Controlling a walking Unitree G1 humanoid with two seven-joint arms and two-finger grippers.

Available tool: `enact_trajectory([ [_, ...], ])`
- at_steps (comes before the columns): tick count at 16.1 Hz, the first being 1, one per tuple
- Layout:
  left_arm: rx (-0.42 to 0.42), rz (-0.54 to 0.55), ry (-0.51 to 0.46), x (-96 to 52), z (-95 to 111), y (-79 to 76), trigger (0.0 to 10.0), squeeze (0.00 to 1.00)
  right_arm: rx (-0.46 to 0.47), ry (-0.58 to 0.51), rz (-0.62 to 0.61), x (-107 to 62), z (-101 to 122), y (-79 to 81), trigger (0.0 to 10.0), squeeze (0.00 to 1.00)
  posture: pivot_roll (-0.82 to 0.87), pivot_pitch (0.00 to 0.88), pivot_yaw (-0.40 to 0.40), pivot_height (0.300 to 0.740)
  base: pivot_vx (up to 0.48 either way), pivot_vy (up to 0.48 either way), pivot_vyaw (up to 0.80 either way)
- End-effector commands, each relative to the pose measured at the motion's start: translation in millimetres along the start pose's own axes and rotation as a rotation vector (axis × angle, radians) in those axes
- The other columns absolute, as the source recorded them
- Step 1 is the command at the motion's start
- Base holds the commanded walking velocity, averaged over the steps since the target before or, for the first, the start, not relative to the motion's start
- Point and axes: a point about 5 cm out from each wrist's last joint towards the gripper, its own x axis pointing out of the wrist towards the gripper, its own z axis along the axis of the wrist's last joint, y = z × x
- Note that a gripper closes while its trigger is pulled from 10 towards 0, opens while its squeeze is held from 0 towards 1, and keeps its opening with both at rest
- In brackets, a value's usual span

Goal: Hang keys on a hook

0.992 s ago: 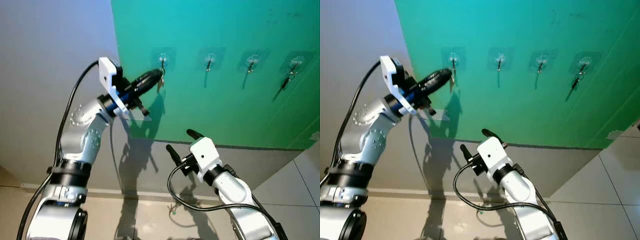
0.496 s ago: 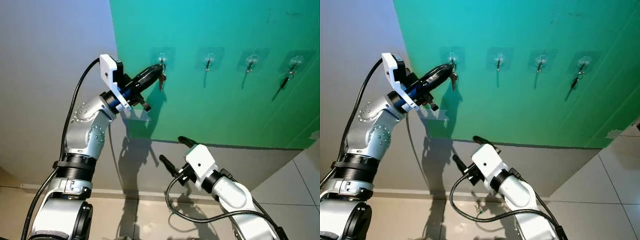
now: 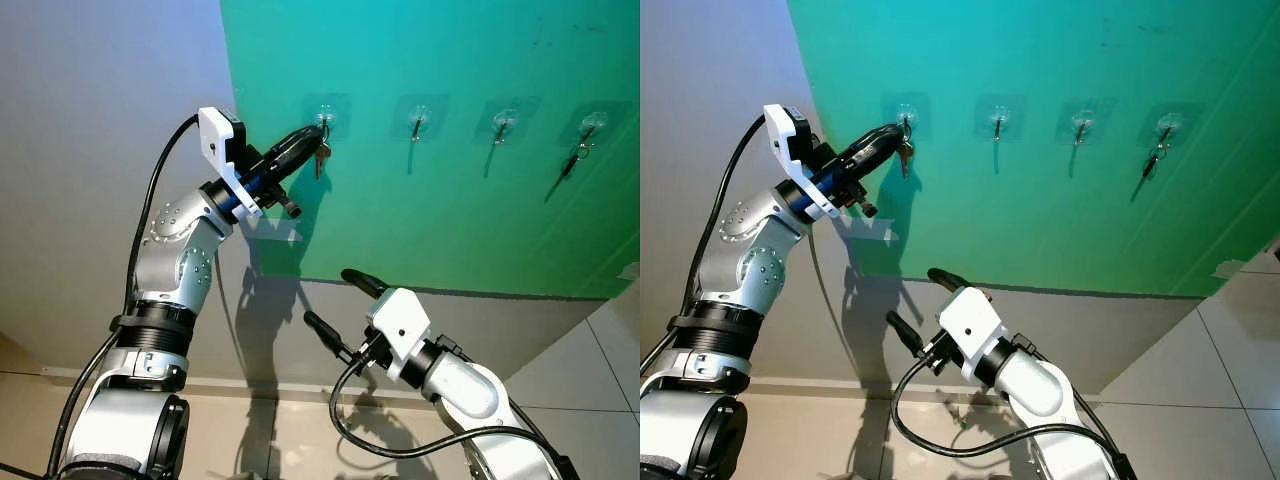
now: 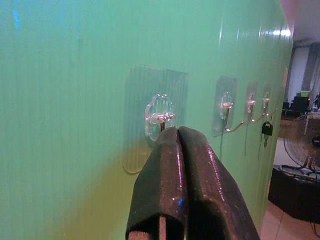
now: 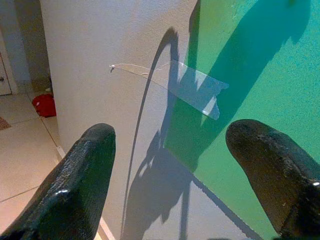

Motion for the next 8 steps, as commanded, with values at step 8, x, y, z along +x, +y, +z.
enact_trajectory([
  [8,0.041,0.12,0.014,-1.5,0.8,15.1,10.0,0.0,-0.031,0.005,-0.001,-0.6,2.0,-3.8,10.0,0.0,-0.09,0.009,0.014,0.74,0.0,0.0,0.0],
])
